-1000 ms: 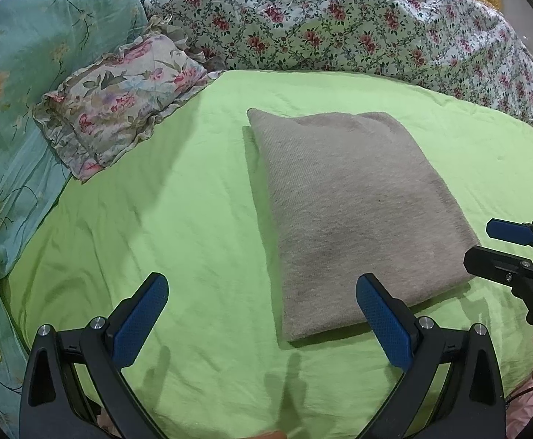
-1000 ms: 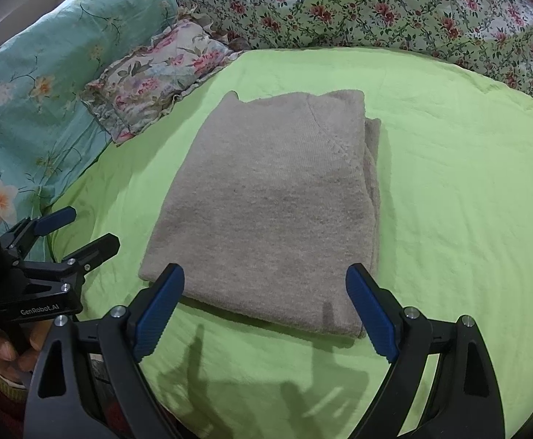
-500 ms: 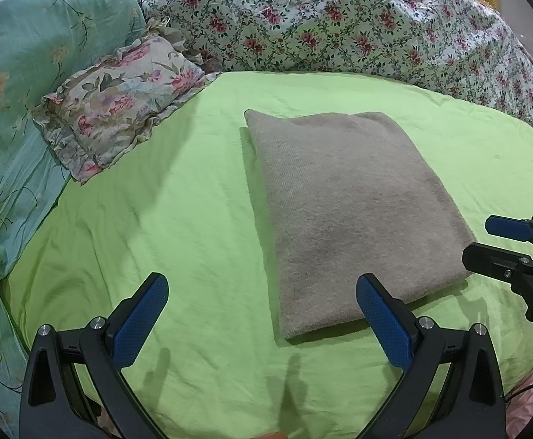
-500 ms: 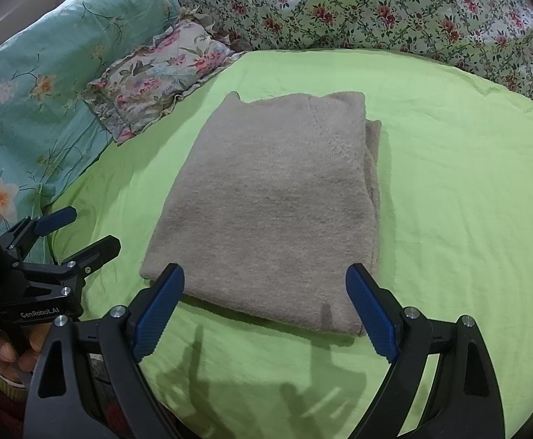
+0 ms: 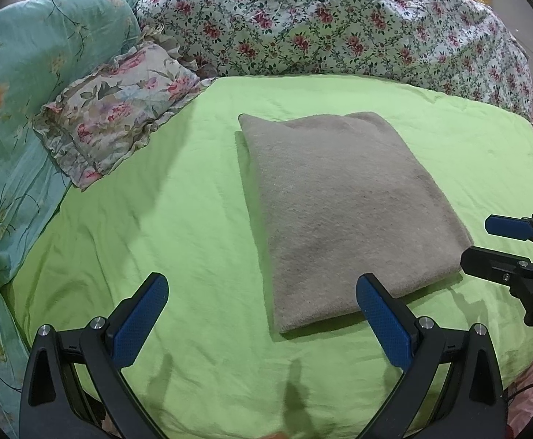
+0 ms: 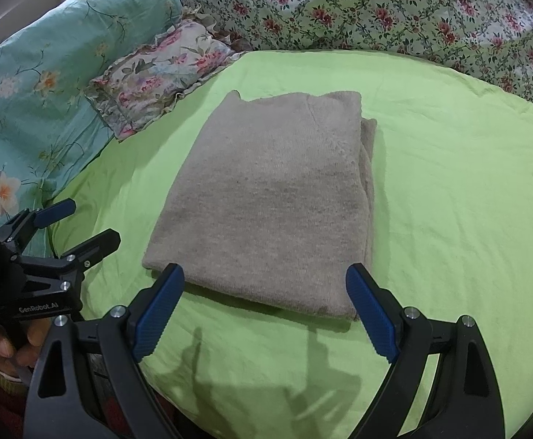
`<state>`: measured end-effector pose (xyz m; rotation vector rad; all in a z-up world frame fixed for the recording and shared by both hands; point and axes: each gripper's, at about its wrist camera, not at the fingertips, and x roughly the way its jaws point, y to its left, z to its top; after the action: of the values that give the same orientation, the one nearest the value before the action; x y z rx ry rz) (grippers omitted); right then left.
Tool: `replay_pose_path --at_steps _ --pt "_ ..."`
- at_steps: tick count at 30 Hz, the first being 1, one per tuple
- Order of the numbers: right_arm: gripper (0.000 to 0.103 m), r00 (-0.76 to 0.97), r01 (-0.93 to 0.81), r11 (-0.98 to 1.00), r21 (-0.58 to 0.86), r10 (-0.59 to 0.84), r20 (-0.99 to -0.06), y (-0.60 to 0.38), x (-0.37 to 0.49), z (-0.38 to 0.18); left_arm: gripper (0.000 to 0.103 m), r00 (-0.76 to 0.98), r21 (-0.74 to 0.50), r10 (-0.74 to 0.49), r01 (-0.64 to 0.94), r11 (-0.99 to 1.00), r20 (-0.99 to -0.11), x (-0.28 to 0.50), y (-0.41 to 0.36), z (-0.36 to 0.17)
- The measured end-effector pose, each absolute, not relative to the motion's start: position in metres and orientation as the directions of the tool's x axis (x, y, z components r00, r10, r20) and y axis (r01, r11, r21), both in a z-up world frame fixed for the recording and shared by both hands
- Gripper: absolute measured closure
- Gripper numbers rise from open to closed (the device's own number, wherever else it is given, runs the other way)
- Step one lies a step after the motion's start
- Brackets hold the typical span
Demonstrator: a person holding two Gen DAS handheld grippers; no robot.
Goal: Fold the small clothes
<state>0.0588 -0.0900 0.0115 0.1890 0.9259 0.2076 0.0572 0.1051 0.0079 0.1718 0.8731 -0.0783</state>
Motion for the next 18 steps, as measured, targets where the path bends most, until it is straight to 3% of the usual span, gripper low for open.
replay_pose_path --at_steps 18 --pt "0.013 0.58 -0.093 0.964 0.249 0.256 -0.773 -0.092 0.059 0.0105 0.0 0.632 0.123 -0.003 0.155 0.98 -0.775 0.0586 0.1018 0.004"
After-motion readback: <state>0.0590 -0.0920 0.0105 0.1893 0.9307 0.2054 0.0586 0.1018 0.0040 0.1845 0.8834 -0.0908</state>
